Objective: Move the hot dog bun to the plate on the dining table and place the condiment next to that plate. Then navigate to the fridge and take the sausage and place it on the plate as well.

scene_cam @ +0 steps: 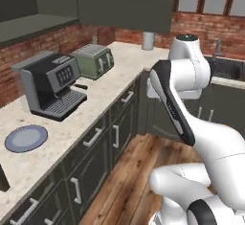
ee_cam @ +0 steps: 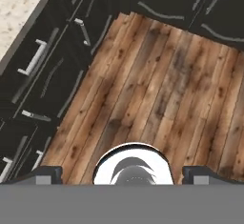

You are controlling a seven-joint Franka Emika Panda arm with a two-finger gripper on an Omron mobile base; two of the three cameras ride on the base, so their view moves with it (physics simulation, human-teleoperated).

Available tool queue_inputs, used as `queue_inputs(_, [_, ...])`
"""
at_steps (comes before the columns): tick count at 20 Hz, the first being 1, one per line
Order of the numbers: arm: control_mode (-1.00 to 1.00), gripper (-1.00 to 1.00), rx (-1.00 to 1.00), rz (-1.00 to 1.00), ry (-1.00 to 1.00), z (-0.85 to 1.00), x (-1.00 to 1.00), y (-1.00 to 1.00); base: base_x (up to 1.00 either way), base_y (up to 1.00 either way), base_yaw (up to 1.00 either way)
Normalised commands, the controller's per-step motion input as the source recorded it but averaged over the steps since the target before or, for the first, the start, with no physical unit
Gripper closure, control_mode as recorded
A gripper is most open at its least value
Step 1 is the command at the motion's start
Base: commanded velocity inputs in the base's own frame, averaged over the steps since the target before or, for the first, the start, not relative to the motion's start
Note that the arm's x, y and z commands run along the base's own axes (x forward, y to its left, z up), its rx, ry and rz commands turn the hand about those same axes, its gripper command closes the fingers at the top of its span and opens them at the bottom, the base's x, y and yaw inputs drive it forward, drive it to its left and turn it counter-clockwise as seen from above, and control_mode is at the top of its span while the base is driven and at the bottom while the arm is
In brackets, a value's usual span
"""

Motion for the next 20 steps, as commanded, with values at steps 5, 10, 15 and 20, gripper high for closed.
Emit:
queue_inputs(5, [1.0, -1.0, 0.0, 0.0, 0.0, 0.0, 0.0, 0.0, 0.52, 0.0, 0.81])
queue_inputs(10, [1.0, -1.0, 0.0, 0.0, 0.0, 0.0, 0.0, 0.0, 0.57, -0.01, 0.8])
queue_inputs(15, [1.0, -1.0, 0.0, 0.0, 0.0, 0.0, 0.0, 0.0, 0.53, -0.14, 0.75])
queue_inputs(20, [1.0, -1.0, 0.0, 0.0, 0.0, 0.0, 0.0, 0.0, 0.56, -0.46, 0.37])
